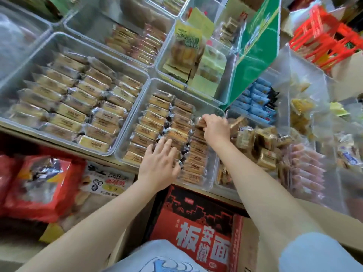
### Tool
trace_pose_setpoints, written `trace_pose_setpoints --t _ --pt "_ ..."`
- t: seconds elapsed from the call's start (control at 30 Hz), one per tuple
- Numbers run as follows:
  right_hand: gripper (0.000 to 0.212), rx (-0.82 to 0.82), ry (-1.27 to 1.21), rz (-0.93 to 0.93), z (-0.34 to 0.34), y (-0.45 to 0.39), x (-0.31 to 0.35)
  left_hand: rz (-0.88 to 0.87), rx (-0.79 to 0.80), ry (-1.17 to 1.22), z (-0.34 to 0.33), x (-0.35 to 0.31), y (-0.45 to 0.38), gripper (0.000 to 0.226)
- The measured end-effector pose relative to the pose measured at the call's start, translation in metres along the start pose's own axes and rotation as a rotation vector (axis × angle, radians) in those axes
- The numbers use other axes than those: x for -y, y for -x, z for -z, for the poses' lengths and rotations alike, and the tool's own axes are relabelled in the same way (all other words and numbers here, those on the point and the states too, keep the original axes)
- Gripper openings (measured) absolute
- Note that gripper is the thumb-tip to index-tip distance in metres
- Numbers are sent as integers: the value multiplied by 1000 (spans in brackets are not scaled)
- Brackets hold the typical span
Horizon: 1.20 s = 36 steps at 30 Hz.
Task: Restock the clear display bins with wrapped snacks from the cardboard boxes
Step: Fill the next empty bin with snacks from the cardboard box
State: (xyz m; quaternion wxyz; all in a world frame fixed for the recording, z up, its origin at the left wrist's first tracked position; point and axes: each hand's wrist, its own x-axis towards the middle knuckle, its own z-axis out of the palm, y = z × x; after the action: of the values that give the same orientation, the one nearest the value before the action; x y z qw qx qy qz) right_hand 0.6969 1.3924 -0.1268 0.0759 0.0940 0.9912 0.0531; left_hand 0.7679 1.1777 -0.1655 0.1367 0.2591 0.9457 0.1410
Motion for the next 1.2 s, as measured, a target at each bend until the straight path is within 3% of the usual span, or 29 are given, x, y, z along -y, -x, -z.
trace_pose_setpoints --t 0.17,0.27,0.37,0.57,0.67,0.8,0.9,1.03,1.2 --pt "35 50 -126 -36 -25 7 2 10 -13 -54 -3 -1 -2 60" --pt "58 218 -106 -12 -34 22 5 12 -21 -60 -2 -1 -2 60" --pt "61 338 -68 58 -15 22 0 19 2 -57 3 -2 -2 60" --pt "36 129 -473 105 58 94 -35 52 73 -63 9 -4 3 59" --pt "26 -34 -525 55 81 172 -81 94 52 -41 20 -49 13 53" --pt "23 -340 -576 -200 91 284 -161 -265 -66 244 26 -170 48 41" --pt "28 -418 -619 -513 76 363 -225 -576 -205 354 27 -265 73 34" --pt "29 -253 -720 -896 22 430 -299 -788 -110 195 26 -376 94 44" --pt "39 43 -850 -1166 -63 453 -370 -673 3 -193 -29 -468 92 79"
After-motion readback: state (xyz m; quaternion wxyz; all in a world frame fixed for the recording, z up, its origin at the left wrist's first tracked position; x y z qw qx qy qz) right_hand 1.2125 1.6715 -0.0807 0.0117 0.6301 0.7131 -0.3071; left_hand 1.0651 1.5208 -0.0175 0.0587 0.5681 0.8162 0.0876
